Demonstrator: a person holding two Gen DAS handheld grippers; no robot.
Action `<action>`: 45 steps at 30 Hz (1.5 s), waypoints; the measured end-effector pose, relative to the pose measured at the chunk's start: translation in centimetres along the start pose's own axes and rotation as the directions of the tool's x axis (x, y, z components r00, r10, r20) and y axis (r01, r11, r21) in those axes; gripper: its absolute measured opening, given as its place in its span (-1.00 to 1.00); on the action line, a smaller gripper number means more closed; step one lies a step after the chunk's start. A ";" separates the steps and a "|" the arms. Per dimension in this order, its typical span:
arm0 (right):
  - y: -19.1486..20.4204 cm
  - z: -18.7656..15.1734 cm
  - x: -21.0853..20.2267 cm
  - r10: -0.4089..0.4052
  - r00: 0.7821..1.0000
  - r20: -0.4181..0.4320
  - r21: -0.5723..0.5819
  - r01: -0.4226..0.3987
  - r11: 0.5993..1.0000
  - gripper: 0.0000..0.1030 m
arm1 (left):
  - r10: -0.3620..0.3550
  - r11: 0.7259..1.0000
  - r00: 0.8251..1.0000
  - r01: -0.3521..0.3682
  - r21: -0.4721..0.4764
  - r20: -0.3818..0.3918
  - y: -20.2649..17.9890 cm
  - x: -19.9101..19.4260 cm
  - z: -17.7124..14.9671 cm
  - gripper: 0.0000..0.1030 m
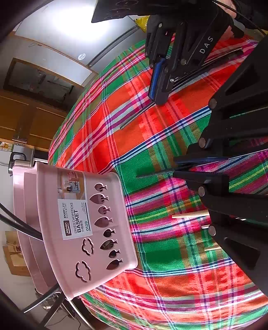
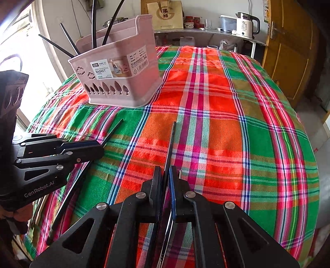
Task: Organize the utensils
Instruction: 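Move both tools down to the chopsticks lying on the cloth, then close the left tool on a dark chopstick while the right tool grasps another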
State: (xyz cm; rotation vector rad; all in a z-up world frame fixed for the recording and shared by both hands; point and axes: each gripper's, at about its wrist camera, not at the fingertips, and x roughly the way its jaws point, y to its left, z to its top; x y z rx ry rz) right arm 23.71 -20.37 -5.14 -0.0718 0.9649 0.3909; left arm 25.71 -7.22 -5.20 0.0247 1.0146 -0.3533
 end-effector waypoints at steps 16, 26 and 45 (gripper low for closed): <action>-0.3 2.0 1.3 0.006 1.000 -0.021 0.023 -0.006 1.000 -0.88 | 0.020 1.000 1.000 -0.020 0.003 -0.013 -0.3 0.5 0.9 -0.88; 0.8 2.9 -2.5 0.045 0.996 0.083 0.026 -0.047 0.999 -0.90 | -0.049 0.998 0.995 0.052 -0.036 0.086 0.6 -4.0 2.1 -0.91; 3.0 5.7 -13.2 0.076 0.933 0.352 -0.022 -0.073 0.997 -0.90 | -0.089 0.995 0.942 0.097 -0.008 0.325 1.3 -16.4 4.0 -0.91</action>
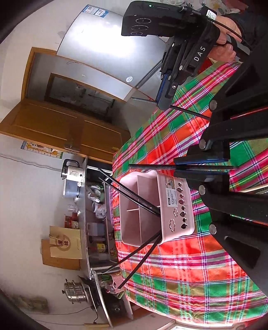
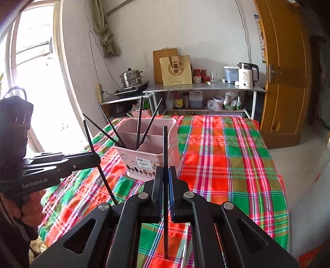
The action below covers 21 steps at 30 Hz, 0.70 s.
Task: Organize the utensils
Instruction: 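Close the left tool on a dark chopstick while the right tool grasps another, then lift the chopsticks with both tools and carry them over the pink basket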
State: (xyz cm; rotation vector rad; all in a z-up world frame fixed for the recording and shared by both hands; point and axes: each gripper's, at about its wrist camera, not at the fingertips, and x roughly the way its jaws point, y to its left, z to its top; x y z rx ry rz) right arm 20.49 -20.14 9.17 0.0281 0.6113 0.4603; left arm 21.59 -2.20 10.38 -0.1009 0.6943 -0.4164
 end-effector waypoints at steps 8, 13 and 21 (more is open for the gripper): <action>0.6 -0.1 -0.8 0.002 1.000 0.014 -0.016 -0.001 1.000 -0.90 | 0.003 1.000 1.000 -0.003 0.010 0.008 0.1 -1.4 -0.3 -0.91; 1.1 0.3 -1.8 0.008 0.999 0.043 -0.027 -0.007 1.000 -0.91 | 0.009 1.000 1.000 -0.009 0.015 0.018 0.2 -2.2 -0.1 -0.91; 1.4 1.0 -1.8 0.024 0.997 0.068 -0.029 -0.022 0.999 -0.91 | 0.015 1.000 1.000 -0.015 0.014 0.023 1.0 -3.4 0.7 -0.91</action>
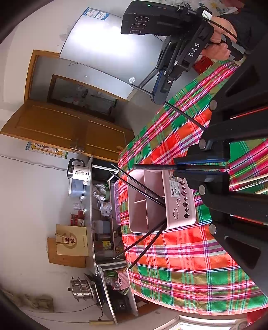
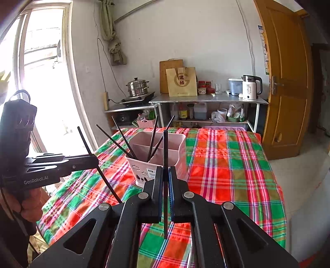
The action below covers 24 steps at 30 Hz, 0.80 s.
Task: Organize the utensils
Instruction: 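Lift the chopsticks with both tools and carry them over the pink basket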
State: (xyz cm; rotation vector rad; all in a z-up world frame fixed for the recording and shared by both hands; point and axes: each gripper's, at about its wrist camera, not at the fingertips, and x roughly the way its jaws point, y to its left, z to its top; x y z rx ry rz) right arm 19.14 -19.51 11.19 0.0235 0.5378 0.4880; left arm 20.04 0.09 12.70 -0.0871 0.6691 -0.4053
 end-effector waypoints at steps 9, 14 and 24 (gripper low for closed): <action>1.5 2.5 0.1 0.037 0.997 0.061 -0.027 -0.035 0.999 -0.91 | 0.035 0.999 0.999 -0.035 0.004 0.033 1.8 -1.6 3.2 -0.91; 2.2 4.7 0.7 0.065 0.993 0.103 -0.030 -0.062 0.998 -0.91 | 0.058 0.998 0.994 -0.057 -0.015 0.089 3.5 -3.3 5.9 -0.91; 3.6 9.4 2.6 0.093 0.977 0.191 -0.032 -0.088 0.996 -0.91 | 0.096 0.995 0.981 -0.091 -0.040 0.171 6.3 -4.4 11.2 -0.91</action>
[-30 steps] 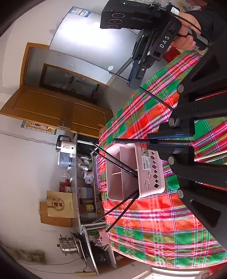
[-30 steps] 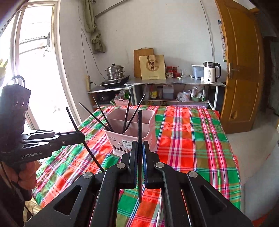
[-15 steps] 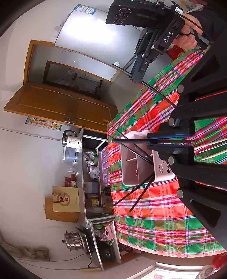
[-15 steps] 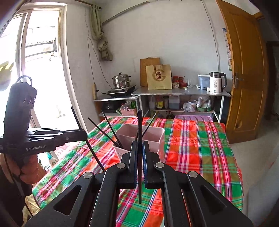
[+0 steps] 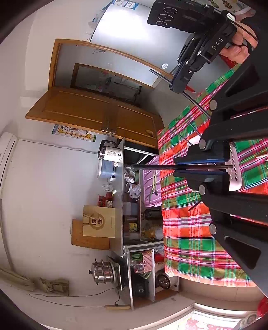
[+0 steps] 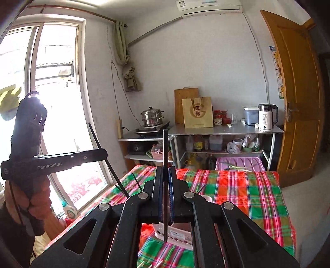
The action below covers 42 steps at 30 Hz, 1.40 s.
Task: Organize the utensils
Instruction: 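Lift the chopsticks with both tools and carry them over the pink basket, then lower both tools into the basket and open them to drop the chopsticks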
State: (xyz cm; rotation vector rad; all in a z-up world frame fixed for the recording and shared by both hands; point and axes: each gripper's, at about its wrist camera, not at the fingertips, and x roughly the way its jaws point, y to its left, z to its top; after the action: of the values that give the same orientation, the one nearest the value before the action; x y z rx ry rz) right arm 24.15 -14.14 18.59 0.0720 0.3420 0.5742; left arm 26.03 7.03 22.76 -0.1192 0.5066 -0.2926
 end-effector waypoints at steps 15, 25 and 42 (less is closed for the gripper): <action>-0.7 -0.9 5.5 -0.013 1.000 0.015 0.010 0.013 1.000 -0.91 | -0.008 1.000 1.000 0.008 -0.027 -0.026 2.5 6.3 -0.8 -0.91; -0.8 -3.9 7.5 -0.016 0.997 -0.078 0.006 0.017 1.000 -0.91 | -0.003 0.999 0.997 -0.001 -0.054 -0.080 3.9 9.1 -3.4 -0.91; -0.7 -4.9 6.0 -0.029 0.992 -0.120 -0.013 0.027 1.000 -0.73 | 0.007 0.999 0.999 -0.009 -0.042 -0.053 3.1 6.9 -4.2 -0.60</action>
State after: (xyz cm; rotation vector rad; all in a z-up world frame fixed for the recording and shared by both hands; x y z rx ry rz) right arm 27.58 -11.65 12.11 0.0220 0.4563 0.5537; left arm 30.46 7.67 15.35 -0.1505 0.5662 -0.2778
